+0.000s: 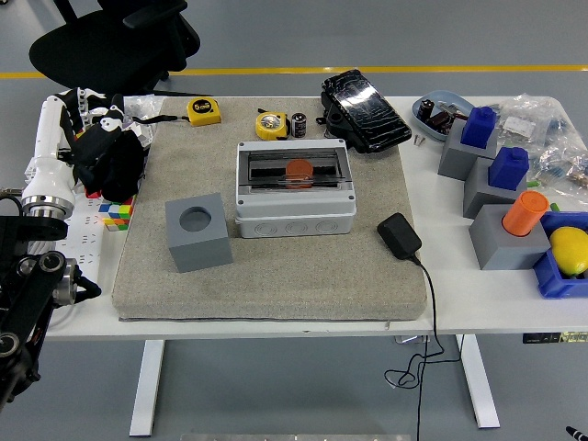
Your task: Fetch the battery,place it into the box,close the lid of the box
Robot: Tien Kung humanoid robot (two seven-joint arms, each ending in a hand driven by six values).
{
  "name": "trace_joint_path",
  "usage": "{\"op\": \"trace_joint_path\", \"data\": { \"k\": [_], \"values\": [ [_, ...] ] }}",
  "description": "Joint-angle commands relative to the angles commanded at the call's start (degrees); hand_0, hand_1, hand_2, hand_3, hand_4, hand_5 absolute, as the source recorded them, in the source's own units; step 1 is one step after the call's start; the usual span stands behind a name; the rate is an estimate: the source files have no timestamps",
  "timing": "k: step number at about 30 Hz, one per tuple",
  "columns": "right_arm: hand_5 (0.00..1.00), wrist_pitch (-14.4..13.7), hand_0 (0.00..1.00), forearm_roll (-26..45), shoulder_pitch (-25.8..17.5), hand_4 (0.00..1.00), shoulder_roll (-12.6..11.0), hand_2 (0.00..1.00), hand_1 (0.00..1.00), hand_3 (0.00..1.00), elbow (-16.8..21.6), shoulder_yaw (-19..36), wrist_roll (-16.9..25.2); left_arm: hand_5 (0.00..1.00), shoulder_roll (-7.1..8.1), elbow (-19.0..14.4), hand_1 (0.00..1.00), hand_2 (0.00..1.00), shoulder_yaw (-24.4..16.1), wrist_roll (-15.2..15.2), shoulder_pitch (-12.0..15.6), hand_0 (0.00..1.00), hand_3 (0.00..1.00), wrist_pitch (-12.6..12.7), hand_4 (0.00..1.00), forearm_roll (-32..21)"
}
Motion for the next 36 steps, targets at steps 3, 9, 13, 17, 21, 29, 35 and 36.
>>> {"op": "trace_joint_path", "data": {
  "k": [3, 9, 13, 17, 21, 29, 35, 36],
  "values": [
    [0.492, 0.11, 0.569, 0.05, -0.24, 0.939, 0.12, 0.654, 0.626, 0.550, -0.03, -0.01, -0.05, 0.116, -0.23, -0.03, 0.637, 0.486, 0.02, -0.06, -0.21, 0.468, 0.434, -0.15, 0.867, 0.25],
    [0.492, -0.05, 0.568, -0.37, -0.01, 0.939, 0.08, 0.654, 0.626, 0.550, 0.10, 0.69, 0.14, 0.170, -0.11, -0.11, 0.619, 0.443, 0.23, -0.45, 0.43, 0.456, 0.370, -0.47, 0.998, -0.42],
    [0.492, -0.10, 0.568, -0.54, 0.01, 0.939, 0.06, 0.654, 0.626, 0.550, 0.14, 0.90, 0.25, 0.327, -0.10, 0.15, 0.672, 0.617, 0.06, -1.19, 0.64, 0.491, 0.497, -2.35, 0.998, -3.77],
    [0.492, 0.03, 0.568, -0.29, -0.06, 0.939, 0.11, 0.654, 0.626, 0.550, 0.07, 0.58, 0.21, 0.327, -0.19, 0.54, 0.672, 0.617, -0.27, -1.45, 0.58, 0.491, 0.497, -5.32, 0.998, -5.81],
    [0.492, 0.06, 0.568, -0.23, -0.09, 0.939, 0.15, 0.654, 0.626, 0.550, 0.03, 0.63, 0.21, 0.579, -0.09, 1.15, 0.770, 0.793, -0.53, -1.01, 0.52, 0.663, 0.708, -7.87, 0.998, -6.96],
    [0.492, 0.07, 0.567, -0.24, -0.12, 0.940, 0.11, 0.654, 0.626, 0.550, 0.03, 0.69, 0.21, 0.803, -0.14, 1.41, 0.810, 0.848, -0.66, -1.19, 0.53, 0.733, 0.756, -9.05, 0.998, -7.96],
    [0.492, 0.07, 0.568, -0.31, -0.10, 0.939, 0.14, 0.654, 0.626, 0.551, 0.04, 0.70, 0.22, 0.769, -0.07, 0.97, 0.795, 0.821, -0.44, -1.62, 0.63, 0.729, 0.756, -7.46, 0.998, -8.58],
    [0.492, 0.07, 0.568, -0.30, -0.11, 0.939, 0.15, 0.654, 0.626, 0.551, 0.03, 0.69, 0.22, 0.769, -0.05, 0.92, 0.795, 0.821, -0.42, -1.53, 0.67, 0.729, 0.756, -7.30, 0.998, -8.55]
  ]
}}
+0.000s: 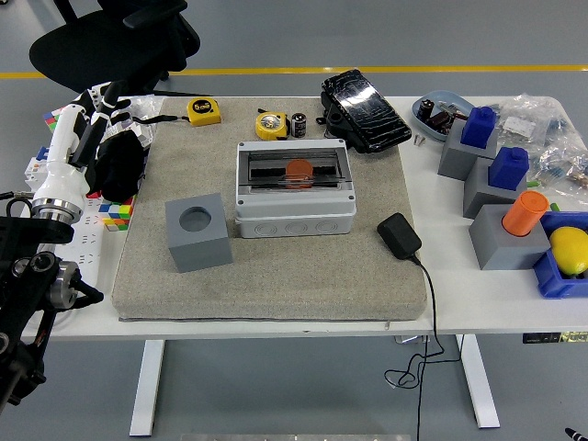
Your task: Fetch the battery,place it into the box,close the lid of the box
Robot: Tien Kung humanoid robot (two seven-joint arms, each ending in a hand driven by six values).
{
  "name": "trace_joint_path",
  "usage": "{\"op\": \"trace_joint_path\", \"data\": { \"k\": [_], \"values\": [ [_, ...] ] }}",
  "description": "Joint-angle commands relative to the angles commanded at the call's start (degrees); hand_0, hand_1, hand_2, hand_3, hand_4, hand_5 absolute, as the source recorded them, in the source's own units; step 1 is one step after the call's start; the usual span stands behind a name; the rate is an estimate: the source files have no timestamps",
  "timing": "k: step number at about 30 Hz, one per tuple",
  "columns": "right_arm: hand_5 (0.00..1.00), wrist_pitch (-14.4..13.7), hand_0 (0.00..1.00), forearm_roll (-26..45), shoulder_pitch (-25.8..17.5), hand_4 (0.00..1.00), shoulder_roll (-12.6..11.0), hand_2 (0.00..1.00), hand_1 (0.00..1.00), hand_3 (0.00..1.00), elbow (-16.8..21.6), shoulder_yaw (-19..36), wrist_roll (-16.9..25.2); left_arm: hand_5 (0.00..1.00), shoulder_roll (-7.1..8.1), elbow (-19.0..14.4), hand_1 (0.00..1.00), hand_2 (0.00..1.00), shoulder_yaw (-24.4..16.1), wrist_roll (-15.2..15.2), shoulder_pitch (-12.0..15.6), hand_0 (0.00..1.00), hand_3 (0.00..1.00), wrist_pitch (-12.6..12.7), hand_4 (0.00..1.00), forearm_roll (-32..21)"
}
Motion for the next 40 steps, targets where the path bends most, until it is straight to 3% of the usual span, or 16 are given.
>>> {"op": "trace_joint_path", "data": {
  "k": [1, 6, 7, 40],
  "values": [
    [0.492, 0.01, 0.568, 0.00, -0.03, 0.938, 0.00, 0.654, 0.626, 0.550, 0.00, -0.01, -0.01, 0.666, 0.01, -0.04, 0.757, 0.770, 0.02, 0.09, 0.04, 0.715, 0.676, 0.09, 0.998, 0.02],
    [0.492, -0.01, 0.568, 0.05, -0.05, 0.938, 0.04, 0.654, 0.626, 0.550, -0.02, -0.04, -0.04, 0.666, 0.00, -0.21, 0.757, 0.770, 0.05, 0.60, 0.02, 0.715, 0.676, 0.51, 0.998, -0.14],
    [0.492, -0.01, 0.568, 0.06, -0.06, 0.939, 0.06, 0.654, 0.626, 0.551, -0.01, -0.06, -0.05, 0.548, 0.03, -0.18, 0.708, 0.722, 0.11, 0.77, -0.02, 0.669, 0.626, 0.67, 0.998, -0.13],
    [0.490, -0.02, 0.569, 0.11, -0.11, 0.937, 0.08, 0.653, 0.626, 0.550, -0.12, -0.04, -0.21, 0.485, -0.17, -0.49, 0.676, 0.710, 0.29, 1.98, -0.08, 0.618, 0.585, 0.77, 0.962, 0.12]
  ]
}}
